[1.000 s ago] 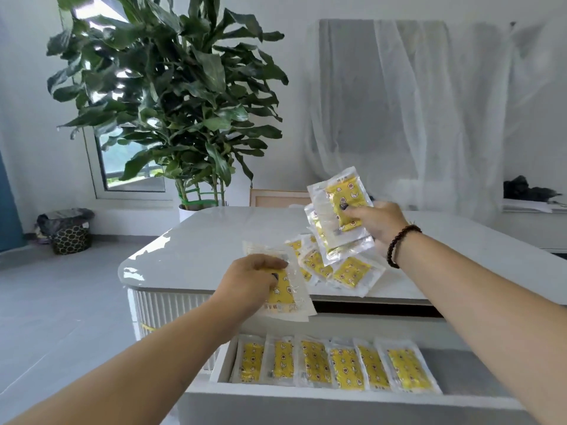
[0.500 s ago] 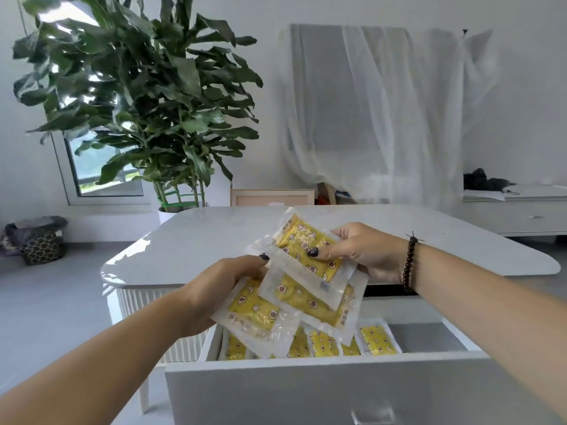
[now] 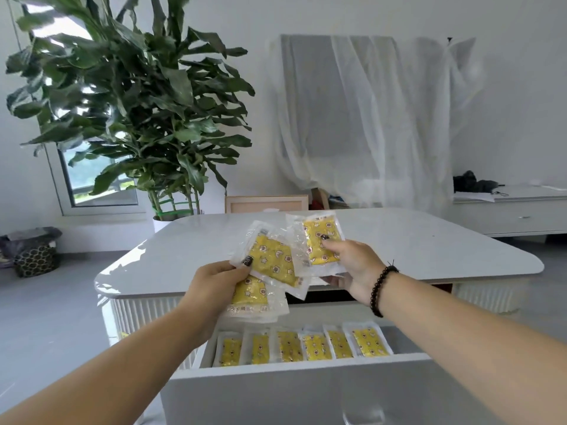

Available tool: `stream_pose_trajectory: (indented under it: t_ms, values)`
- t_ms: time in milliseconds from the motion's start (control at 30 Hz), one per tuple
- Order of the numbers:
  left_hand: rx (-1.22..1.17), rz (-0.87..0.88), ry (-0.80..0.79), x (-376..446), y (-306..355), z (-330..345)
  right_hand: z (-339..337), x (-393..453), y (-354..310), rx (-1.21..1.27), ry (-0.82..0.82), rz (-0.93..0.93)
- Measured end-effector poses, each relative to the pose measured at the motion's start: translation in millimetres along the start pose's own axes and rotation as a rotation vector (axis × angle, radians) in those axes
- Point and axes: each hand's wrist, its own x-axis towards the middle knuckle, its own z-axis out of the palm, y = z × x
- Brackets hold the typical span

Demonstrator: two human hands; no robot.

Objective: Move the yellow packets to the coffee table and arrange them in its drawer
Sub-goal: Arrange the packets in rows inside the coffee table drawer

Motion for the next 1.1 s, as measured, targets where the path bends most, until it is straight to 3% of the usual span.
stream_pose_trajectory:
  t_ms: [133, 300, 433, 533, 600, 667, 767, 1000, 1100]
  values:
    - [-0.069, -0.037, 0.014, -1, -7, 13, 5, 0, 3, 0.074, 0.072, -0.035]
    - [-0.045, -0.033, -0.104, -6, -8, 18, -4, -1, -6, -0.056, 0.08, -0.176]
    - [-0.032, -0.008, -0.192, -3, -8, 9, -20, -8, -23, -0.17, -0.135, -0.253]
    - [0.133, 0.071, -0.262, 0, -10, 1, -25, -16, -28, -0.294, -0.355, -0.244]
    - [0.259, 0.097, -0.379, -1, -10, -1, -22, -20, -26, -0.412, -0.386, -0.267]
    - [0.343, 0.081, -0.498, -3, -10, 2, -16, -21, -21, -0.447, -0.367, -0.282]
    - [0.393, 0.076, -0.551, -2, -11, 6, -8, -19, -12, -0.398, -0.292, -0.311]
    - [0.236, 0.062, -0.309, 8, -21, 6, -4, -11, -7, -0.026, 0.113, -0.283]
    - [0.145, 0.037, -0.29, 10, -24, 6, -5, -12, 5, 0.021, 0.104, -0.139]
